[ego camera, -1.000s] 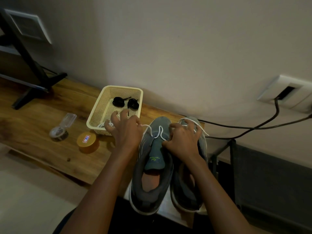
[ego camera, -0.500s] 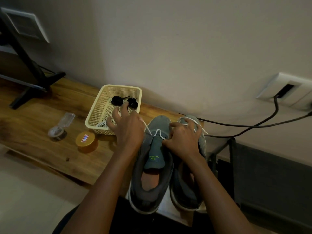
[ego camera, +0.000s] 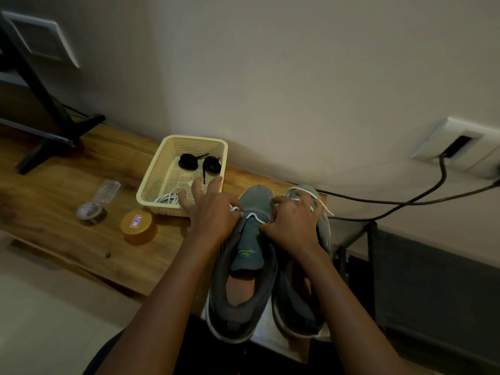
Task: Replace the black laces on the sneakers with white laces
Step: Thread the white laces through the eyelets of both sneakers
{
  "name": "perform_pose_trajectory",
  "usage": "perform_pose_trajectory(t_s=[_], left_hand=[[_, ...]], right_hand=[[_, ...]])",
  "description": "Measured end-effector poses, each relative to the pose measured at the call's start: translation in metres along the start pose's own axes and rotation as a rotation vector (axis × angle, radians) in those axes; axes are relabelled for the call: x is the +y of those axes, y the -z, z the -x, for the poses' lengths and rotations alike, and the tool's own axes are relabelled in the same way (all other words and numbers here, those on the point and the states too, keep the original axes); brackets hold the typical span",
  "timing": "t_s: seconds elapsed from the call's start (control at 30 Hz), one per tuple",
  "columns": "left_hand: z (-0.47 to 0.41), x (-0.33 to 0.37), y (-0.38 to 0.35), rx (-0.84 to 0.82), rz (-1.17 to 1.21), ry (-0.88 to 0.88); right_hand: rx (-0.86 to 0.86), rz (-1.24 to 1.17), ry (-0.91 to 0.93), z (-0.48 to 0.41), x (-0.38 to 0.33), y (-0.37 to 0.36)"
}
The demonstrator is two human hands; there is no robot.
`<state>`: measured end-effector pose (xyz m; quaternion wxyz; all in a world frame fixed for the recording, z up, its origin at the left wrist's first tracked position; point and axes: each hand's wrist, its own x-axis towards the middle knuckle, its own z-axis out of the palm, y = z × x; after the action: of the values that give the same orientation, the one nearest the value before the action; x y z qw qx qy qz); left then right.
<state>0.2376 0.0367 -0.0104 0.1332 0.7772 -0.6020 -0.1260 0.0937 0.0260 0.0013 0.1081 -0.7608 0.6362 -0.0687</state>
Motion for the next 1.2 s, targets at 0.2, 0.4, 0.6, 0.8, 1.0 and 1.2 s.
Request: perform_pose_trajectory(t_s=[0.2, 0.4, 0.6, 0.8, 1.0, 1.2], left_hand=[[-0.002, -0.002, 0.002, 0.090, 0.009, 0.098], [-0.004, -0.007, 0.010, 0.171, 0.175, 0.097], [-0.002, -0.003, 0.017, 0.274, 0.329, 0.040], [-0.001, 0.004, 0.040, 0.189, 1.174, 0.132], [-0.004, 0.009, 0.062, 0.049, 1.968, 0.199], [-0.004, 0.003, 0.077, 0.238, 2.067, 0.117]], right_hand=[[0.005, 0.013, -0.018, 0.000, 0.001, 0.000], [0.059, -0.038, -0.019, -0.005, 0.009, 0.001], [0.259, -0.506, -0.299, -0.021, 0.048, 0.017], [-0.081, -0.079, -0.100, -0.013, 0.035, 0.010], [0.080, -0.217, -0.149, -0.018, 0.036, 0.009], [0.369, -1.181, -0.231, -0.016, 0.036, 0.048]])
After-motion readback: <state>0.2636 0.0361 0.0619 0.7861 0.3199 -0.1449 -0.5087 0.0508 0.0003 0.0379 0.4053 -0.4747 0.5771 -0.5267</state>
